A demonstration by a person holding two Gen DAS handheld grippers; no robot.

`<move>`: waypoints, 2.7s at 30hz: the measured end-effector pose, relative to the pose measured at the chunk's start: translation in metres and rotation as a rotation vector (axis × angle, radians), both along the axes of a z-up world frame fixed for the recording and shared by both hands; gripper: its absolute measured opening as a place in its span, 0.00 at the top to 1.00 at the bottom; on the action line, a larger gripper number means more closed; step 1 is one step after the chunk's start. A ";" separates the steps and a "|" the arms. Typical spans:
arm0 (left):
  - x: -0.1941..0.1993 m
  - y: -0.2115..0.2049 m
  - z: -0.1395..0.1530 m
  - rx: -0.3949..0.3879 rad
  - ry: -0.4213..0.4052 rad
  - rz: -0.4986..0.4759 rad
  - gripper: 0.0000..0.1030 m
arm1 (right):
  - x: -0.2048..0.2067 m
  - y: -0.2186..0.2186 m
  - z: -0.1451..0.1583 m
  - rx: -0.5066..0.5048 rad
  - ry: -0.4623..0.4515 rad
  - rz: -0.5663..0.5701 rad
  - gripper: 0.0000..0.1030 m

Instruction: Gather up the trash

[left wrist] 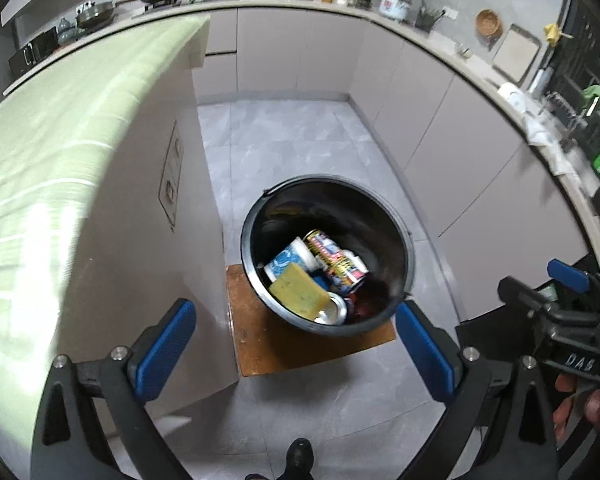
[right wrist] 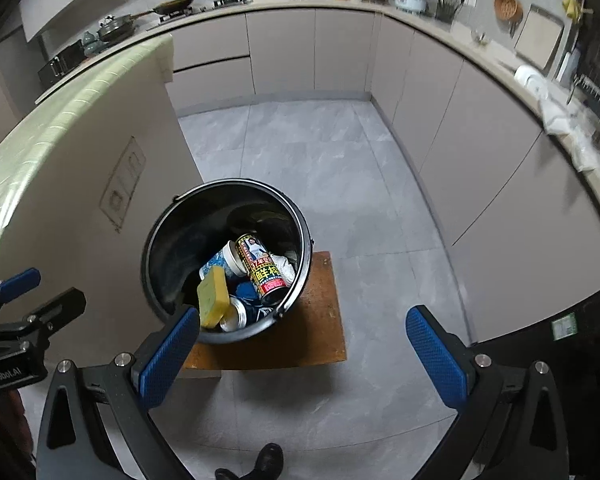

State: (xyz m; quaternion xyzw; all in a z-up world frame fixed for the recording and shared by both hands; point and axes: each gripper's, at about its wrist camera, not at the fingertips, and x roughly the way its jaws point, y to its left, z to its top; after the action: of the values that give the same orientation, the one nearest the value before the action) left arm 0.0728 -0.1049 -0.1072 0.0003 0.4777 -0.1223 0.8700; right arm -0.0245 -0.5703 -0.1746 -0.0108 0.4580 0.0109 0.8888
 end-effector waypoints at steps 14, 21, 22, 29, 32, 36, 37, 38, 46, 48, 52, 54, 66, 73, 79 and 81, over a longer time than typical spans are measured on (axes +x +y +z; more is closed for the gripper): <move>-0.095 0.060 0.088 -0.024 -0.134 0.057 0.02 | -0.125 0.043 0.103 0.051 -0.144 0.075 0.00; -0.121 0.081 0.106 -0.059 -0.164 0.090 0.02 | -0.160 0.068 0.136 0.071 -0.204 0.137 0.00; -0.123 0.081 0.107 -0.063 -0.168 0.094 0.02 | -0.162 0.071 0.139 0.071 -0.212 0.144 0.00; -0.129 0.087 0.107 -0.052 -0.179 0.099 0.02 | -0.165 0.083 0.144 0.067 -0.224 0.165 0.00; -0.129 0.089 0.105 -0.055 -0.171 0.095 0.02 | -0.165 0.081 0.141 0.067 -0.216 0.162 0.00; -0.132 0.085 0.106 -0.053 -0.173 0.090 0.02 | -0.163 0.076 0.140 0.072 -0.213 0.158 0.00; -0.132 0.084 0.106 -0.053 -0.172 0.088 0.02 | -0.163 0.076 0.140 0.073 -0.214 0.158 0.00; -0.132 0.083 0.106 -0.052 -0.174 0.086 0.02 | -0.162 0.075 0.139 0.072 -0.214 0.157 0.00; -0.132 0.079 0.110 -0.059 -0.185 0.073 0.02 | -0.163 0.067 0.141 0.077 -0.220 0.146 0.00; -0.131 0.078 0.111 -0.063 -0.185 0.068 0.02 | -0.164 0.067 0.143 0.077 -0.224 0.146 0.00; -0.131 0.075 0.110 -0.067 -0.179 0.060 0.02 | -0.164 0.066 0.143 0.075 -0.224 0.148 0.00; -0.131 0.074 0.110 -0.067 -0.179 0.062 0.02 | -0.163 0.066 0.143 0.074 -0.220 0.148 0.00; -0.131 0.076 0.112 -0.077 -0.183 0.065 0.02 | -0.163 0.067 0.144 0.076 -0.225 0.150 0.00; -0.132 0.076 0.115 -0.078 -0.188 0.065 0.02 | -0.162 0.067 0.145 0.078 -0.227 0.150 0.00; -0.130 0.073 0.115 -0.075 -0.185 0.059 0.02 | -0.162 0.067 0.146 0.078 -0.228 0.150 0.00; -0.130 0.072 0.115 -0.077 -0.187 0.060 0.02 | -0.162 0.067 0.146 0.078 -0.228 0.150 0.00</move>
State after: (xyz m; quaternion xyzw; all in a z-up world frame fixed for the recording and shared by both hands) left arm -0.0576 -0.0327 0.0078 -0.0362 0.3893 -0.1139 0.9133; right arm -0.1865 -0.5031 -0.0287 -0.0117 0.3511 0.0937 0.9316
